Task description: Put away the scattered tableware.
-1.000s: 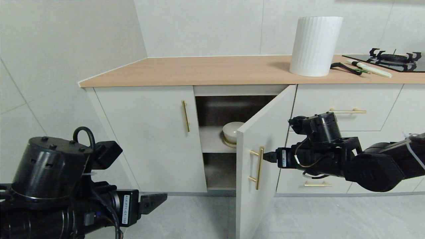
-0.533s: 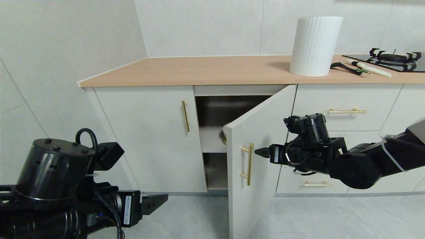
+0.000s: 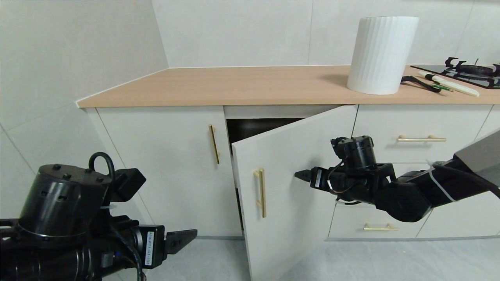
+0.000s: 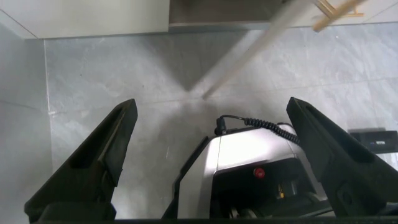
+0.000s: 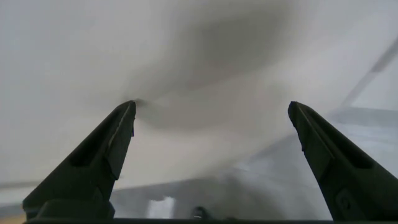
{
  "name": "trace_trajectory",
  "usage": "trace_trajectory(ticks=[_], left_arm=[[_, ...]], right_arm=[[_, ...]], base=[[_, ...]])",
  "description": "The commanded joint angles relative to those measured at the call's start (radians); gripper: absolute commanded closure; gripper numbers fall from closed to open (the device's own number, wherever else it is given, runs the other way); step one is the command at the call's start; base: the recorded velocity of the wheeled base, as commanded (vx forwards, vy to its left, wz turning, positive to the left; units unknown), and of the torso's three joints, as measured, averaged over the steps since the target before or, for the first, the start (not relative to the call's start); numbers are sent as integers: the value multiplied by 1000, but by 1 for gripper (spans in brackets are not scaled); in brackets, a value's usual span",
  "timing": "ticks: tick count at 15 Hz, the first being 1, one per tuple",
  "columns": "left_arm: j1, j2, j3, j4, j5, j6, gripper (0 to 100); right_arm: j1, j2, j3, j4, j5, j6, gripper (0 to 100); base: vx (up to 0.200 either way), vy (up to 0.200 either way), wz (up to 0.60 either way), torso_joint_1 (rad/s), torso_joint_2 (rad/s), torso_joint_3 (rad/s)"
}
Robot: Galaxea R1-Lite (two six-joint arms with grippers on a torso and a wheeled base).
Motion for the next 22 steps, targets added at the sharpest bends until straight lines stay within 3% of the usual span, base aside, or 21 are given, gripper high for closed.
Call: trace_trajectory(ticks=[1,10,22], left_arm=[[-1,1,0,0,1,0,0],[-1,3,0,0,-1,0,0],[-1,6,0,0,-1,0,0]], right_arm=[[15,30,-31,-19,-17,39,0],[15,180,-250,-27,-182,263,0],[-23,328,-433,-16,-329,300,0]], base=[[0,0,0,0,0,0],[0,0,0,0,0,0],[0,0,0,0,0,0]])
